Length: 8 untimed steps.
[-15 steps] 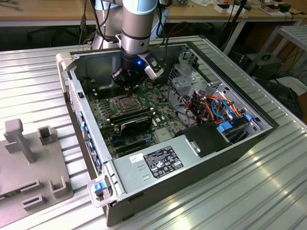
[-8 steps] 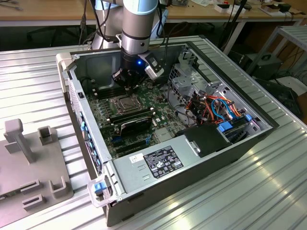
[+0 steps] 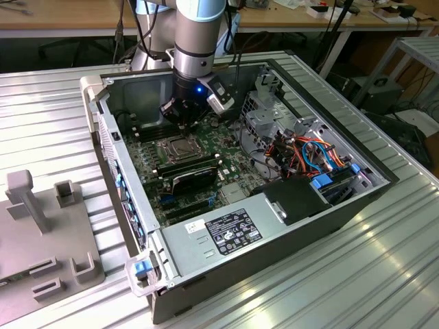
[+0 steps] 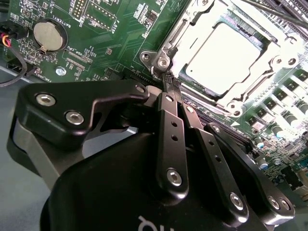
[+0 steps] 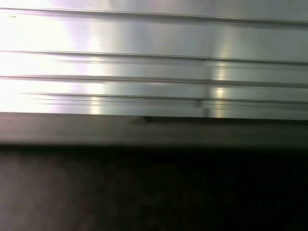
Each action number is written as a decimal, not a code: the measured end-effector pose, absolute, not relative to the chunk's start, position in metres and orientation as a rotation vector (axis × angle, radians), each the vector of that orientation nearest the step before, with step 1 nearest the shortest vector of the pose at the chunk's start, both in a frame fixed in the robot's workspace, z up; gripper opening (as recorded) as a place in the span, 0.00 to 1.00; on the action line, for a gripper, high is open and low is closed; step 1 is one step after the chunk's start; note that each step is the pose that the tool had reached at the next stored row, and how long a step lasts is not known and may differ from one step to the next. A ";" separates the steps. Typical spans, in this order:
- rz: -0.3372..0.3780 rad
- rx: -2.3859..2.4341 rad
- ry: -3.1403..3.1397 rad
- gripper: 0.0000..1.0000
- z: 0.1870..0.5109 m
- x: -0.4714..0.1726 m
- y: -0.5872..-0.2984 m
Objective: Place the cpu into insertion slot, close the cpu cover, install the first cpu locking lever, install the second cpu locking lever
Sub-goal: 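Install the first cpu locking lever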
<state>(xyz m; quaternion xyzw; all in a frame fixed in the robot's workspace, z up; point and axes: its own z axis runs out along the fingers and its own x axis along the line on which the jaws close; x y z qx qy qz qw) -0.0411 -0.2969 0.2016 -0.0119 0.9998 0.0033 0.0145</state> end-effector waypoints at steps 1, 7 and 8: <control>0.011 -0.037 3.112 0.11 0.202 -0.041 -0.297; 0.010 -0.037 3.112 0.11 0.209 -0.041 -0.297; 0.010 -0.037 3.112 0.11 0.210 -0.041 -0.297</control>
